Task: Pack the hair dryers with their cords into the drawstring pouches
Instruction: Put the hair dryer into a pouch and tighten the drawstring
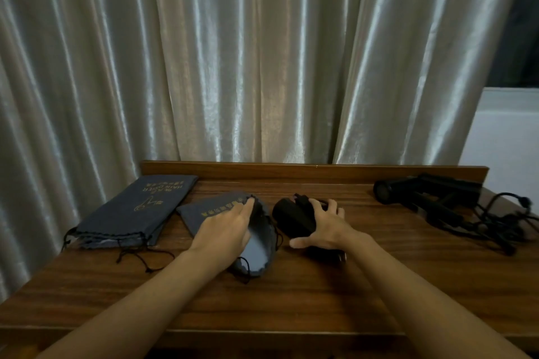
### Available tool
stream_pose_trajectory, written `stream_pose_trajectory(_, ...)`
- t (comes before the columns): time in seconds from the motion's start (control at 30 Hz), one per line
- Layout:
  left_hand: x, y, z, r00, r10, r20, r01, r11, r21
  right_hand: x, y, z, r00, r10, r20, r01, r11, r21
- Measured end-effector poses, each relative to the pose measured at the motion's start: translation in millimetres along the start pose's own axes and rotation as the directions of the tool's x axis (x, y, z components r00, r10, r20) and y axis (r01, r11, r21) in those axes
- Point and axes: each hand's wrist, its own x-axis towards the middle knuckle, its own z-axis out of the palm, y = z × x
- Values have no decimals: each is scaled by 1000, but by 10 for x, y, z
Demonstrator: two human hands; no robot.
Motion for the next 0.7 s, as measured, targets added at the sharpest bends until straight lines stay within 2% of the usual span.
stream_pose_trajectory(0.17, -63, 65, 38, 999, 46, 14, -46, 999, -21, -15, 76, 144, 977, -50, -208, 59, 998, 35)
stream_pose_trajectory(0.33, -86, 94, 29, 996, 69, 56, -67, 997, -43, -208, 220, 195, 941, -141, -308, 168, 984, 63)
stream_pose_trajectory(0.53, -33, 81, 9, 994, 71, 80, -66, 996, -59, -663, 543, 177, 828, -288, -482, 384, 917, 111)
stream_pose_trajectory(0.7, 84, 48, 14, 995, 54, 88, -41, 989, -143, -1059, 601, 66, 777, -386, -497, 514, 845, 148)
